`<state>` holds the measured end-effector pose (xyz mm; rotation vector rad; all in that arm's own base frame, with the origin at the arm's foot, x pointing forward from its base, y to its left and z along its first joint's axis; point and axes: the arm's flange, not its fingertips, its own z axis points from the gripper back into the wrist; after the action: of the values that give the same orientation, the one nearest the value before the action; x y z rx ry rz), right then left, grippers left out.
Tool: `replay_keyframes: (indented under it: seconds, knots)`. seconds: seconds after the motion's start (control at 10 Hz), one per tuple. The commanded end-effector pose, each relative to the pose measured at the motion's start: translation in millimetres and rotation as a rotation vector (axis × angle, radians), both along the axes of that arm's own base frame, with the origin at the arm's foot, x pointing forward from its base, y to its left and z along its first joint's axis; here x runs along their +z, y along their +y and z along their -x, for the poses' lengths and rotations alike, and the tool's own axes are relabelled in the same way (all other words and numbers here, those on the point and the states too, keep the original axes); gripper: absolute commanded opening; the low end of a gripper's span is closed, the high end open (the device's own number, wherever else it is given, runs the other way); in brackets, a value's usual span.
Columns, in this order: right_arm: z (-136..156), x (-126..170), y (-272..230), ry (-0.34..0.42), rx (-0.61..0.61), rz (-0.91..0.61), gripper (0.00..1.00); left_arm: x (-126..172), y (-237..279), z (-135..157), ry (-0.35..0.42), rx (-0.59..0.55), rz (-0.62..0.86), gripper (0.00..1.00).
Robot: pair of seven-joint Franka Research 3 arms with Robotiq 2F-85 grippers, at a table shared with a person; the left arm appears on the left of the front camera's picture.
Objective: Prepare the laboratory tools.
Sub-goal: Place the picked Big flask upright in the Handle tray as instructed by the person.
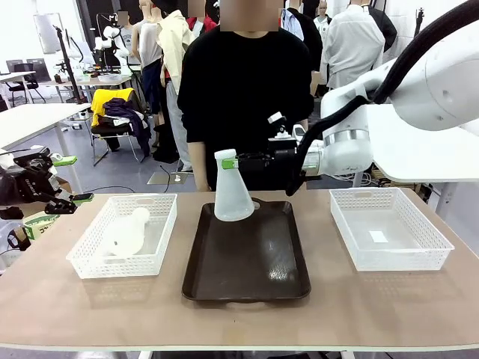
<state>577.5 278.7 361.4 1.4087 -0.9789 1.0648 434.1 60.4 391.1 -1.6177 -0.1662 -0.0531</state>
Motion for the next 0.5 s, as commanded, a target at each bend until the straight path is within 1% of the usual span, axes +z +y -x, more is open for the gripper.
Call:
replay_keyframes:
  seconds: [0.0,0.2,0.4]
  knots:
    - [1,-16,6,-0.074,0.033,-0.089,0.0,2,1,0,-0.008,0.002,0.001,1.0]
    - [-5,-31,13,-0.158,0.029,-0.108,0.0,2,1,0,-0.008,0.002,0.001,1.0]
    - [-12,-43,22,-0.173,0.021,-0.09,0.0,2,1,0,-0.008,0.002,0.001,1.0]
